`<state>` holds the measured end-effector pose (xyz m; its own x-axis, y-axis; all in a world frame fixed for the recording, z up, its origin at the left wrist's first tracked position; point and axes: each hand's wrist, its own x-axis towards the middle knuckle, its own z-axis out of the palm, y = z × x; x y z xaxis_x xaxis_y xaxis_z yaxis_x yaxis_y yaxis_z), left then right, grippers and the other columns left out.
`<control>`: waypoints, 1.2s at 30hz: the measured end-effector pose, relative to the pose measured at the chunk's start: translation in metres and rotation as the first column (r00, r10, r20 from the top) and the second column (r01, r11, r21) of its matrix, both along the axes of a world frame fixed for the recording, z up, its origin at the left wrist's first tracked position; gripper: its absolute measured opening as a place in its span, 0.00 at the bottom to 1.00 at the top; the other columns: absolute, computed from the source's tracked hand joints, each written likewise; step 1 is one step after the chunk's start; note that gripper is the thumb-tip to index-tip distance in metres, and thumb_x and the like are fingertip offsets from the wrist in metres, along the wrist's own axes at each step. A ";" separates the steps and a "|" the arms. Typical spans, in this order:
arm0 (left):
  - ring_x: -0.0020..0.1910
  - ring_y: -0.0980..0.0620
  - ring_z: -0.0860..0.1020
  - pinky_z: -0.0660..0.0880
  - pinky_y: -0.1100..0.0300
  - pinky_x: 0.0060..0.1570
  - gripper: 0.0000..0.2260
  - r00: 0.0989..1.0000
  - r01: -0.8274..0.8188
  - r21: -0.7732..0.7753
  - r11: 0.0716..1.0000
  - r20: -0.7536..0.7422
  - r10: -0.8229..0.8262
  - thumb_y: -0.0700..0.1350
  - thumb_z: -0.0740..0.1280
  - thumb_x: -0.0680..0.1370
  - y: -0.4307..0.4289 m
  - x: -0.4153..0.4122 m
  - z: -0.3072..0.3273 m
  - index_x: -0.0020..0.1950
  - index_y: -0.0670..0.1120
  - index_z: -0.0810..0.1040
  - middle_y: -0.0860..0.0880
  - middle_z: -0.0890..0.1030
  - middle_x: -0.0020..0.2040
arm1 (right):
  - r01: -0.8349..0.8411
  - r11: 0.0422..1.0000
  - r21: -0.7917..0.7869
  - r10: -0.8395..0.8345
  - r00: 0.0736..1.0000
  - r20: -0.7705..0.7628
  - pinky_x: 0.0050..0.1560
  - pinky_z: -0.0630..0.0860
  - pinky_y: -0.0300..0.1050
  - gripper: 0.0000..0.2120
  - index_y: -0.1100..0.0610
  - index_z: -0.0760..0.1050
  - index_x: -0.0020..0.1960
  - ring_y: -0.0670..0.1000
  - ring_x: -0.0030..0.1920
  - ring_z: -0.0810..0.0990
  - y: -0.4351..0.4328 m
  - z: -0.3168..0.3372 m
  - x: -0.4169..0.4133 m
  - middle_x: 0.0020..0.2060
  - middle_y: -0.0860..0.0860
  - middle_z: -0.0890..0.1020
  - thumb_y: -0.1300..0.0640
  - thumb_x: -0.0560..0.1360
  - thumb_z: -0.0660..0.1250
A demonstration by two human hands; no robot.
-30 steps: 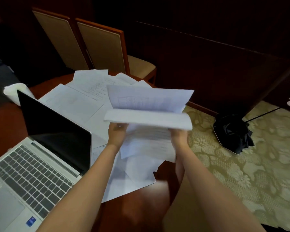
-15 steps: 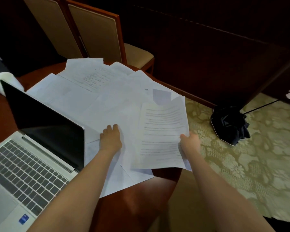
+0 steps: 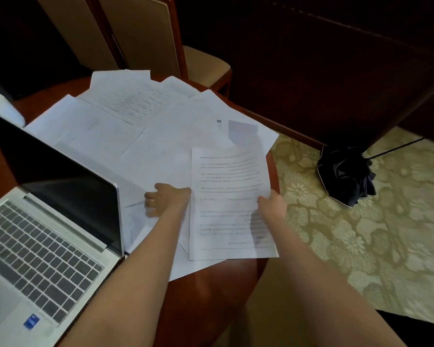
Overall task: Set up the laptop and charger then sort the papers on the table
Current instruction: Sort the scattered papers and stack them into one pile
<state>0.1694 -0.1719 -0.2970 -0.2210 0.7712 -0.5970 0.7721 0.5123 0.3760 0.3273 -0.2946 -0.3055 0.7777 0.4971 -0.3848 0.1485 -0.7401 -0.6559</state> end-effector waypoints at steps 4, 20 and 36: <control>0.67 0.36 0.63 0.65 0.44 0.66 0.31 0.988 -0.149 0.012 0.989 0.038 0.148 0.44 0.69 0.70 -0.002 -0.016 -0.007 0.68 0.40 0.58 0.36 0.62 0.67 | -0.008 0.997 0.079 0.028 0.965 -0.259 0.49 0.74 0.44 0.10 0.61 0.76 0.55 0.53 0.48 0.77 -0.002 0.000 -0.001 0.49 0.54 0.79 0.65 0.75 0.61; 0.42 0.47 0.76 0.74 0.64 0.35 0.15 0.791 -0.206 -0.159 0.966 0.554 0.260 0.40 0.65 0.75 -0.045 -0.008 -0.001 0.59 0.34 0.71 0.45 0.75 0.46 | 0.418 0.905 -0.087 -0.390 0.729 -0.563 0.38 0.69 0.43 0.13 0.66 0.72 0.51 0.52 0.34 0.68 -0.056 0.003 -0.004 0.34 0.53 0.70 0.69 0.77 0.49; 0.23 0.56 0.73 0.73 0.66 0.26 0.11 0.461 -0.165 -0.054 0.985 0.878 0.125 0.35 0.56 0.79 -0.034 -0.017 0.043 0.42 0.47 0.73 0.50 0.75 0.30 | 0.348 0.936 -0.060 -0.353 0.930 -0.106 0.28 0.64 0.39 0.12 0.65 0.75 0.52 0.49 0.31 0.68 -0.124 0.014 0.014 0.32 0.51 0.71 0.68 0.76 0.53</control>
